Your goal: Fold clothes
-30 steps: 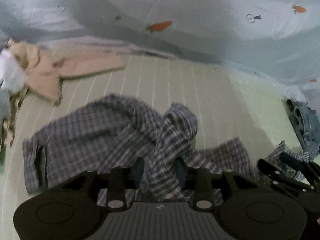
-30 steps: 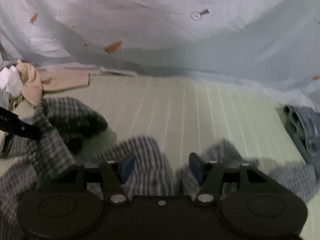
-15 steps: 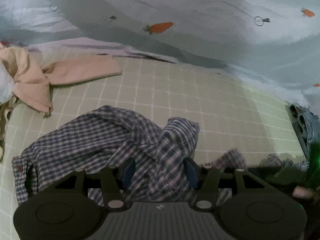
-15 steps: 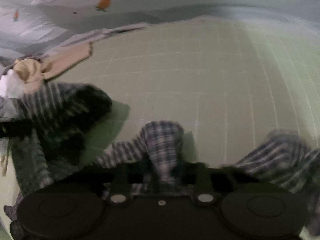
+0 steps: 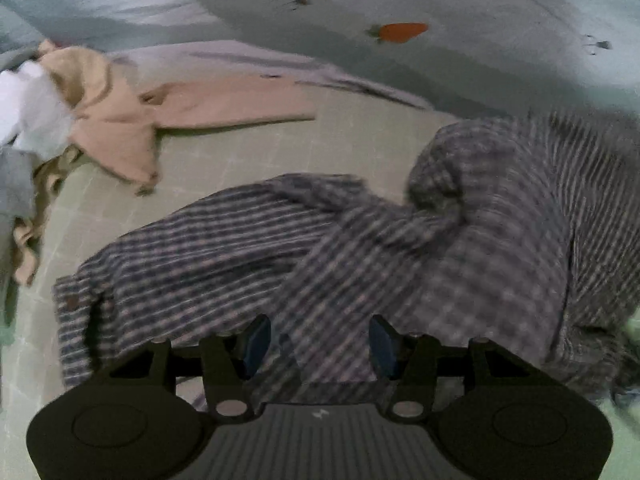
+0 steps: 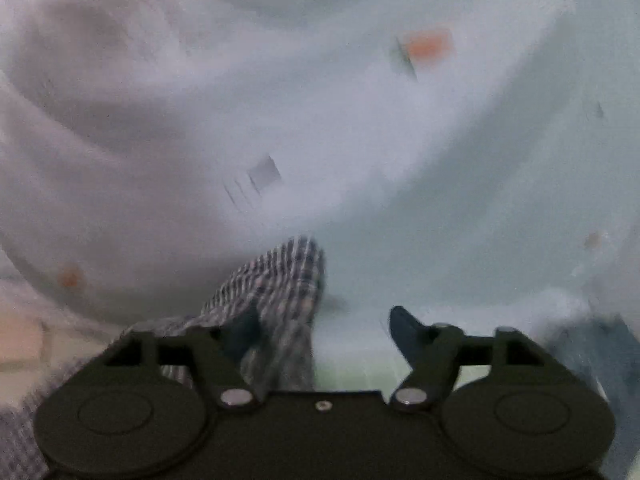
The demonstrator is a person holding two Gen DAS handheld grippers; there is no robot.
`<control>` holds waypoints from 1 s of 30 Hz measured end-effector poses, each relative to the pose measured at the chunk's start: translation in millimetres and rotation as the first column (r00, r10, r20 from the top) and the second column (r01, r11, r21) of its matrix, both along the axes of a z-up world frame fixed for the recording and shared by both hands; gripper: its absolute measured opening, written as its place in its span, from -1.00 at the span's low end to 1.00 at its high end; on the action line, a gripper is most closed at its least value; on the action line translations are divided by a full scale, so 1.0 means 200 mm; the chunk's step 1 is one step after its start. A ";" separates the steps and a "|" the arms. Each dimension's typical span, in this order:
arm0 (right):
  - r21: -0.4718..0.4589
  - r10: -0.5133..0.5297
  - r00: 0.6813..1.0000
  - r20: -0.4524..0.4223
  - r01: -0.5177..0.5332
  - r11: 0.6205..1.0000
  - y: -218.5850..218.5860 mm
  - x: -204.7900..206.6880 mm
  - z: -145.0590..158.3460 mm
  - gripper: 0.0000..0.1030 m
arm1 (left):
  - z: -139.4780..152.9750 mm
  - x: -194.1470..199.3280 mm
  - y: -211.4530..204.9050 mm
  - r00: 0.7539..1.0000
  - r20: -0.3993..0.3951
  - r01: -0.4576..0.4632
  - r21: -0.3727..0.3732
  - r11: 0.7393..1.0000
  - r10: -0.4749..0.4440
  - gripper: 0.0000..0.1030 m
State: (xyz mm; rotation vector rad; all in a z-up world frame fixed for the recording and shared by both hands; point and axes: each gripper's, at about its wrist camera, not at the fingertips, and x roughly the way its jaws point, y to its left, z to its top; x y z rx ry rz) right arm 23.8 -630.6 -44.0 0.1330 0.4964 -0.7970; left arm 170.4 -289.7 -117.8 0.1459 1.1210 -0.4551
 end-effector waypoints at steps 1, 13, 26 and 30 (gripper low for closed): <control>0.035 -0.012 1.000 -0.024 0.013 0.999 0.01 -0.04 -0.05 0.47 | 0.00 0.01 0.03 1.000 0.006 -0.022 0.020 1.000 0.022 0.10; 0.343 -0.033 0.974 -0.223 0.110 0.933 0.45 -0.45 -0.48 0.60 | -0.11 0.29 0.57 0.918 0.073 -0.395 0.176 0.902 0.389 0.38; 0.328 0.001 0.972 -0.236 0.079 0.941 0.59 -0.37 -0.36 0.65 | -0.18 0.32 0.64 0.906 0.060 -0.423 0.079 0.903 0.419 0.51; 0.319 0.007 0.966 -0.257 0.078 0.945 0.61 -0.32 -0.38 0.70 | -0.15 0.35 0.58 0.917 0.090 -0.395 0.053 0.917 0.389 0.51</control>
